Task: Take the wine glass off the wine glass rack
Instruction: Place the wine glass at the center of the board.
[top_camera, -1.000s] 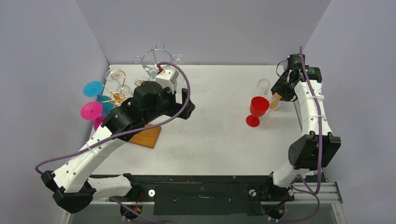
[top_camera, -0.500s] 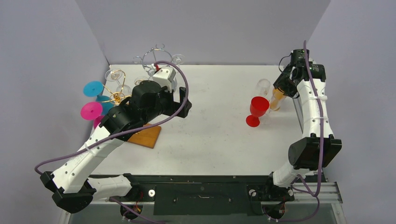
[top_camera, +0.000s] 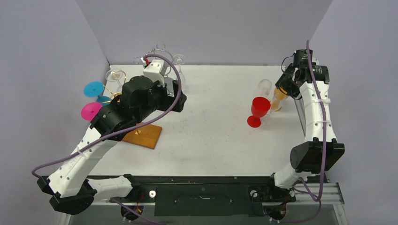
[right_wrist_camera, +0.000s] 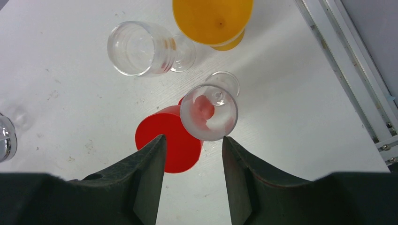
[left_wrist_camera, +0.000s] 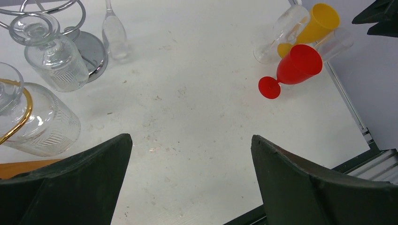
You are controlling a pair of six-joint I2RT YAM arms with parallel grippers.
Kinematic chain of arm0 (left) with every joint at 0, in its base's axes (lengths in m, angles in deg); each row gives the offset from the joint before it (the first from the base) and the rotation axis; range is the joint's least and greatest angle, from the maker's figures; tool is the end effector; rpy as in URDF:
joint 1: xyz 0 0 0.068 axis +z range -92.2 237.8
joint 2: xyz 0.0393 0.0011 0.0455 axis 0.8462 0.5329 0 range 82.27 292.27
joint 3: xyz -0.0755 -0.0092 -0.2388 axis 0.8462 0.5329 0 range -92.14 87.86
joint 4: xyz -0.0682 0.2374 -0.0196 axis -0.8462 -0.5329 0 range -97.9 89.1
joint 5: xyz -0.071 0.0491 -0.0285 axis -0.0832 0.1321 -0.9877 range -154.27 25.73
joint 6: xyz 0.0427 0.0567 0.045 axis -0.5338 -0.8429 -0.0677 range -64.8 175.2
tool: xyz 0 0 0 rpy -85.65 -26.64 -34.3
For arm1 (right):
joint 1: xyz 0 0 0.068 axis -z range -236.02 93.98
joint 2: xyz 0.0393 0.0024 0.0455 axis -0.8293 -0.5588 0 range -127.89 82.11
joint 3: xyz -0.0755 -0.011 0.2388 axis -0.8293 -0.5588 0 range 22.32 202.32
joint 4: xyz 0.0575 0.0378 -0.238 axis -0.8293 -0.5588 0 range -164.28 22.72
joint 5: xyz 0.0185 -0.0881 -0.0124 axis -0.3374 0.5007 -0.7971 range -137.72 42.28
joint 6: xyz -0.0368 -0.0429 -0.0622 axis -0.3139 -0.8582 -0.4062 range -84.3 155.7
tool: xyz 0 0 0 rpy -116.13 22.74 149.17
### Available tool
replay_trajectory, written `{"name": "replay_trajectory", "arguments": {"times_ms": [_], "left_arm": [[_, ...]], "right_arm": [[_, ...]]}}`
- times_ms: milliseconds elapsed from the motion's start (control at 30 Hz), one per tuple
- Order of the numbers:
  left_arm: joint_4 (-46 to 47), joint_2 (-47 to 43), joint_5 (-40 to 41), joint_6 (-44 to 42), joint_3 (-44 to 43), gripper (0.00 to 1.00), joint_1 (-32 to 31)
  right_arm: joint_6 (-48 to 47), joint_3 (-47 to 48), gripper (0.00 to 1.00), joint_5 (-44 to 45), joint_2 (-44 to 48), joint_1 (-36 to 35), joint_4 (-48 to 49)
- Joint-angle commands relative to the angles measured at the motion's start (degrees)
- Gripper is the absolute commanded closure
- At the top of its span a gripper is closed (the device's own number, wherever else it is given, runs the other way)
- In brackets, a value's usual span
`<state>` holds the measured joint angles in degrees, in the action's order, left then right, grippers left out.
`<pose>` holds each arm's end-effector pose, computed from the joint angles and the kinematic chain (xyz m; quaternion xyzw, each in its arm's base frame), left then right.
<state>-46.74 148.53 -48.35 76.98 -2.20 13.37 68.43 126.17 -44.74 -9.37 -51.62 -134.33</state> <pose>0.1882 -0.1562 0.4276 0.0853 0.8205 -0.2061 0.5263 0.3223 -0.0286 0.3421 0.3107 0.9005 0.0502 0.3002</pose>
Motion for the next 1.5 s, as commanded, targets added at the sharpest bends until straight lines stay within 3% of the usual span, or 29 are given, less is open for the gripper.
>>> {"name": "replay_trajectory", "arguments": {"times_ms": [0,800,1367,1467], "left_arm": [[-1.46,0.02,1.50,-0.86,-3.69,0.04,0.77],[-1.04,-0.84,0.08,-1.65,-1.71,0.04,3.68],[-0.48,-1.05,-1.16,-1.66,-0.74,0.04,4.85],[-0.47,-0.97,-1.24,-1.65,-0.73,0.04,4.90]], "right_arm": [[-1.57,-1.22,0.57,1.45,2.98,-0.47,1.88],[-2.73,1.39,0.67,4.51,-6.25,-3.35,2.07],[-2.83,1.63,0.99,8.78,-8.49,-3.48,1.15],[-2.97,2.33,1.00,10.25,-8.58,-3.60,0.37]]}}
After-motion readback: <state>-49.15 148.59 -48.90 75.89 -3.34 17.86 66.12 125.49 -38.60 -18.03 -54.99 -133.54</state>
